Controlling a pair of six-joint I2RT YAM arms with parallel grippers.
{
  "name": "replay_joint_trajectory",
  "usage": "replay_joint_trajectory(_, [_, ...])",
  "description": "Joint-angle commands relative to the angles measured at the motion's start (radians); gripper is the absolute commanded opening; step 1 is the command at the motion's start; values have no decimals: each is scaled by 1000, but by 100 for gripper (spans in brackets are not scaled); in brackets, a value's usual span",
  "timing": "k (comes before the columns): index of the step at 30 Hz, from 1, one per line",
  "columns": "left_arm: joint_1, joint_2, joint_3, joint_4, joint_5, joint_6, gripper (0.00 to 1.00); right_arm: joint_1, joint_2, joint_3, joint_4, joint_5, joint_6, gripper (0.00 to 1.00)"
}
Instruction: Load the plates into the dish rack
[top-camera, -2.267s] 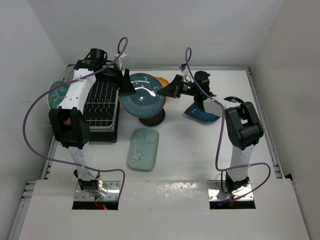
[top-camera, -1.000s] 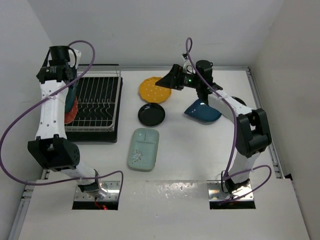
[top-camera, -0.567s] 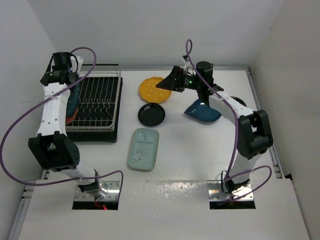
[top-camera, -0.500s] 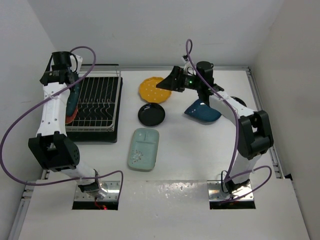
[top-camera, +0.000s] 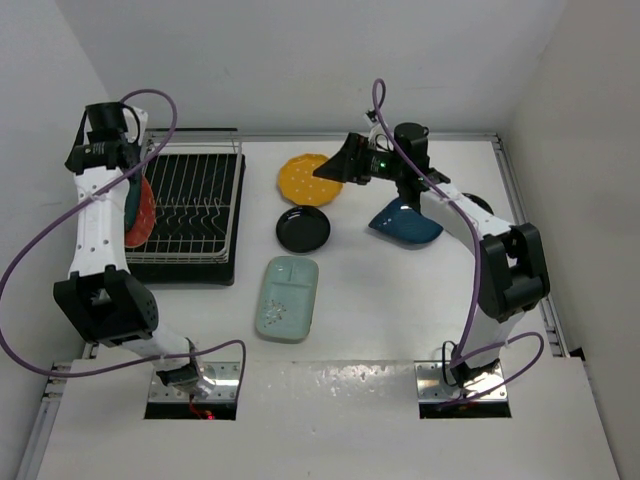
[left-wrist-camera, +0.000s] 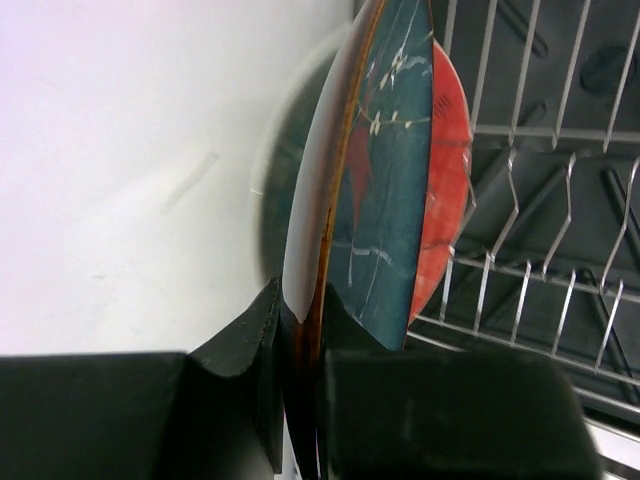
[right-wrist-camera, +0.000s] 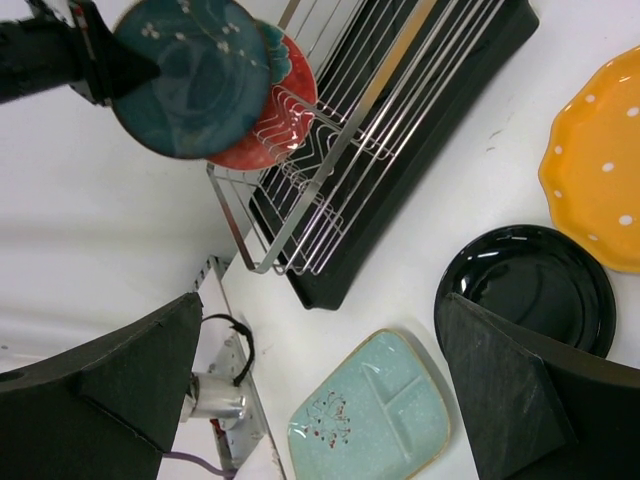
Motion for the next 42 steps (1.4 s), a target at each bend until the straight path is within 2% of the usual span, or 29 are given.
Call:
replay_joint_trajectory(1, [31,-74,-41,112,59,-7,0,-1,-48,-10,29,9,-22,100])
replay_joint_trajectory(6, [77,-83,-171,149,200,-41,0,-9,-58,-27,33,7,-22,100])
replay_joint_trajectory(9, [103,-83,-215,171,223,-66,0,-12,-60,-34,29,9,-24,100])
replay_joint_trajectory(10, [103,-83,-225,171,234,-75,2,-14,-58,-34,21,10,-25,100])
replay_joint_trajectory(12, [132,-71,-235,181,258,-86,18,-17,-51,-19,-52,36,-45,100])
replay_joint_trajectory(15, [144,-61,-236,181,289,-105,27,-15,-11,25,-131,142,-79,100])
replay_joint_trajectory(18, [162,-61,-225,181,298,-106,43,-18,46,110,-310,223,-114,100])
replay_joint_trajectory(19, [163,-61,-214,181,298,-106,45,-20,60,154,-357,280,-114,100])
replay_joint_trajectory(22, [163,-52,-202,181,307,-106,53,-28,125,205,-425,323,-128,100])
replay_joint_trajectory(28, [140,-61,-108,140,307,-64,57,-55,253,298,-494,472,-121,100])
replay_joint_trajectory(32, [109,-51,13,76,335,-30,65,-72,407,395,-491,556,-101,68])
replay_joint_trajectory(40, [98,-23,154,-41,421,-30,68,-74,661,610,-481,524,63,68])
replay_joint_trajectory(42, [98,-23,174,-65,453,-30,69,-70,716,639,-445,509,106,65])
